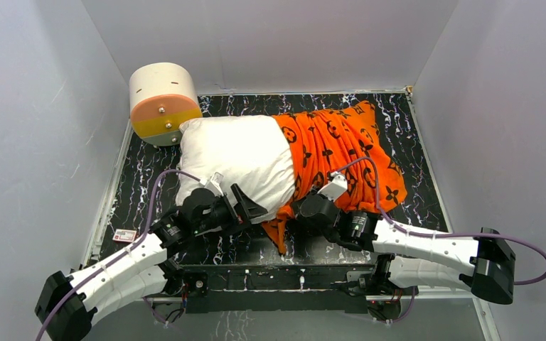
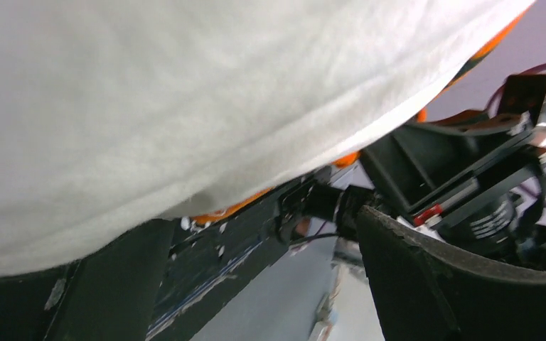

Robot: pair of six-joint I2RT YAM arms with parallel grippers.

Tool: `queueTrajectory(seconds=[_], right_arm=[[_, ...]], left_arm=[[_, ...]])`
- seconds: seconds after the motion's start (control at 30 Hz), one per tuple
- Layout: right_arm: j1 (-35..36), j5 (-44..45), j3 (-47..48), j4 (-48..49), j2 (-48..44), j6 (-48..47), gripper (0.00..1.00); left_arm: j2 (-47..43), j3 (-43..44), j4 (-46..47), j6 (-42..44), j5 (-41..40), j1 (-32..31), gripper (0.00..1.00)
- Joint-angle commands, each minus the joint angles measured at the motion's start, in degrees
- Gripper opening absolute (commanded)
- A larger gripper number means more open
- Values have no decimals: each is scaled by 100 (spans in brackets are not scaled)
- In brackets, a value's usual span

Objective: Remove the pillowcase from the pillow
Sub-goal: Remove the pillow from the pillowcase.

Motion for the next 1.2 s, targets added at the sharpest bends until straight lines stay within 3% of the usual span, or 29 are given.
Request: queueTrajectory(seconds=[0.0, 0.07, 0.23, 0.33, 0.37, 0.6, 0.83, 1.0, 1.17], right_arm=[[-20, -96, 280, 475, 208, 11, 12], [-20, -192, 281, 490, 278, 74, 12], [-20, -462, 201, 633, 386, 138, 12], [-21, -535, 235, 578, 386, 121, 12], [-20, -550, 240, 563, 365, 109, 12], [-22, -153, 444, -96, 129, -204, 8], [-116, 1717, 1205, -3136, 58, 670, 2], [-751, 1498, 1338, -3320, -95, -165, 0], [-1192, 724, 1214, -2940, -307, -690, 4]], left_arm=[[-22, -636, 1506, -967, -935, -103, 98], [51, -875, 2013, -1309, -1598, -194, 98], [815, -312, 1792, -1201, -3242, -707, 98], [1498, 227, 1265, -1023, -3888, -856, 85], [1676, 327, 1136, -970, -4038, -862, 78], [2004, 526, 124, -747, -5058, -879, 0], [896, 700, -1492, -118, -6023, -875, 0], [172, 957, -2726, 207, -6366, -866, 0], [-228, 829, -2858, 518, -5924, -855, 0]])
